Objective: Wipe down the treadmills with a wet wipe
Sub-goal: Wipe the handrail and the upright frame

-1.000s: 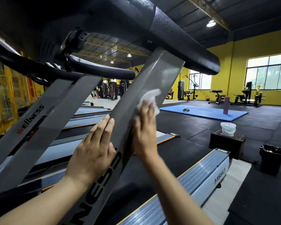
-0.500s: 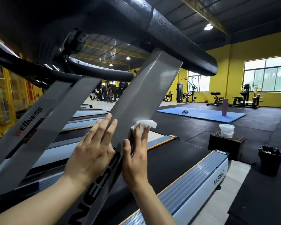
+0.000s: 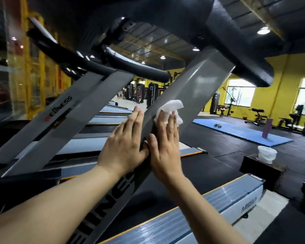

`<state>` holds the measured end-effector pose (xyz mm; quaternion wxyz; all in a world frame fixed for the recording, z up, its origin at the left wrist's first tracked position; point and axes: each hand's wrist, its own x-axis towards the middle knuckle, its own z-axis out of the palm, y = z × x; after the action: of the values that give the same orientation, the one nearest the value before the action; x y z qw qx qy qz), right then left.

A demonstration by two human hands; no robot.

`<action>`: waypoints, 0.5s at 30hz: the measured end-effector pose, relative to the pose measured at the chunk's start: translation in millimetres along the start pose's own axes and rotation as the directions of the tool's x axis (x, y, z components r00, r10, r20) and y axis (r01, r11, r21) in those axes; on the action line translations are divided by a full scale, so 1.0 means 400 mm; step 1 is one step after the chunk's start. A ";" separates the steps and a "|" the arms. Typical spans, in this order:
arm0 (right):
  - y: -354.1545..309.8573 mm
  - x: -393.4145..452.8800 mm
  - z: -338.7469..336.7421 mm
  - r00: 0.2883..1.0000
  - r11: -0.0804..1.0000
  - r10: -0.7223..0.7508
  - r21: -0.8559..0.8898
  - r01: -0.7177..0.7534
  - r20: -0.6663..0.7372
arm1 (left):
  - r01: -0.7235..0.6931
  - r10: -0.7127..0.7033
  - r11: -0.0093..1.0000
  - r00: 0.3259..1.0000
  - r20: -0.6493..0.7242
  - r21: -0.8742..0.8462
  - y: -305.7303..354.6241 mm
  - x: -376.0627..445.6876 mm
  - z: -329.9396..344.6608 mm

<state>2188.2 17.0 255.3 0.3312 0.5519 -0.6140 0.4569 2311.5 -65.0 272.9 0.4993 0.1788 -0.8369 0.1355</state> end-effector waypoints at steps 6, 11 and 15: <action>0.081 0.199 -0.151 0.990 0.951 -0.119 -0.277 0.137 0.080 | 0.039 -0.040 0.999 0.998 0.046 0.034 0.007 0.002 -0.010; 0.021 0.248 -0.131 0.983 0.942 -0.097 -0.306 0.141 0.154 | -0.017 0.009 0.988 0.999 0.051 0.156 0.015 -0.010 -0.026; -0.056 0.085 -0.055 0.956 0.925 -0.246 -0.256 0.281 0.160 | 0.045 -0.055 0.990 0.996 0.075 0.131 -0.004 -0.157 -0.031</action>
<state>2201.9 25.3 298.8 0.4239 0.6056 -0.6112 0.2827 2349.6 -51.0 223.1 0.4565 0.2369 -0.8407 0.1696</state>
